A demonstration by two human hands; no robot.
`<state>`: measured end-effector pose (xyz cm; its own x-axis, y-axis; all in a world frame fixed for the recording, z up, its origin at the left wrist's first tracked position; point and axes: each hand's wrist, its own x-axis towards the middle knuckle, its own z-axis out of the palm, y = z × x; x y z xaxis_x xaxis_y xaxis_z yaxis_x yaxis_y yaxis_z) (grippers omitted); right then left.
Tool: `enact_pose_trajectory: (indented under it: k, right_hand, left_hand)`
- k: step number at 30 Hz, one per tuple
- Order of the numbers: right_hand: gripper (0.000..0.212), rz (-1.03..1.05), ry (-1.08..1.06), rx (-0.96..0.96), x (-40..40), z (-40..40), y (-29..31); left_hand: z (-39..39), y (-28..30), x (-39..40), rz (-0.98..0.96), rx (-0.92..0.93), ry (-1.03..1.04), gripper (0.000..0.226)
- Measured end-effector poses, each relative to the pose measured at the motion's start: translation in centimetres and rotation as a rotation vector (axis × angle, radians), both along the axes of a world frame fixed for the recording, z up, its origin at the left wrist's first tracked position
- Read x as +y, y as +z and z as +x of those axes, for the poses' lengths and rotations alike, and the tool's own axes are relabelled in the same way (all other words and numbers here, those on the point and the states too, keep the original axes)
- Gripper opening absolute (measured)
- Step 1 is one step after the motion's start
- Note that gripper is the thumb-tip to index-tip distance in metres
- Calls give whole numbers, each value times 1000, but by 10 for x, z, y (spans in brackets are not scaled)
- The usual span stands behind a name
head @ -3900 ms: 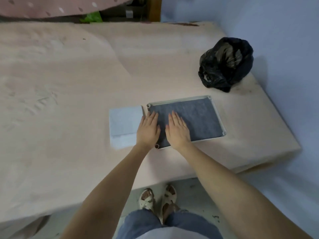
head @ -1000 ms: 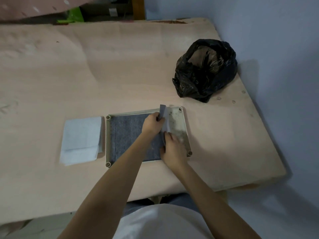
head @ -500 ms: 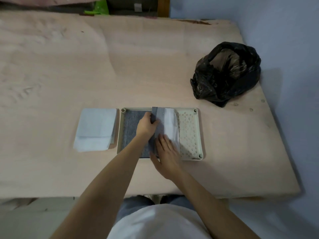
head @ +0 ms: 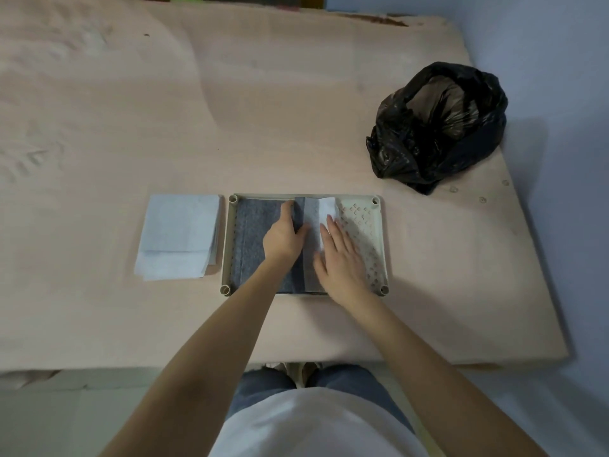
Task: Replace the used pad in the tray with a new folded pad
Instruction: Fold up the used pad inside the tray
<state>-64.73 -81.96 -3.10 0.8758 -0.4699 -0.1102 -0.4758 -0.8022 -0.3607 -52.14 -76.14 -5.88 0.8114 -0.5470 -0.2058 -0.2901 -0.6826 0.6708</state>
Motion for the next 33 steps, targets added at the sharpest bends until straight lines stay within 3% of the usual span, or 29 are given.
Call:
enact_pose_trajectory:
  k: [4,8,13,17,28,33]
  right_hand:
    - [63,-165,165,219,-24,16,-11]
    - [69,-235,207,321,-45,17,-22]
    - [74,-305,238,360,-55,5,-31]
    - [73,-339,268,368,-56,5,-34]
    - [83,-312,273,326,-61,5,-36]
    - [97,-293,413,279,-71,2,-30]
  left_hand:
    - [-3,0,-2,32,-71,7,58]
    - [-6,1,-1,136,-195,-73,58]
    - [-13,-6,5,251,-504,-390,57]
    - [-24,-16,2,353,-530,-578,65]
    - [-11,-22,9,429,-537,-595,67]
    - [7,-19,8,411,-569,-653,64]
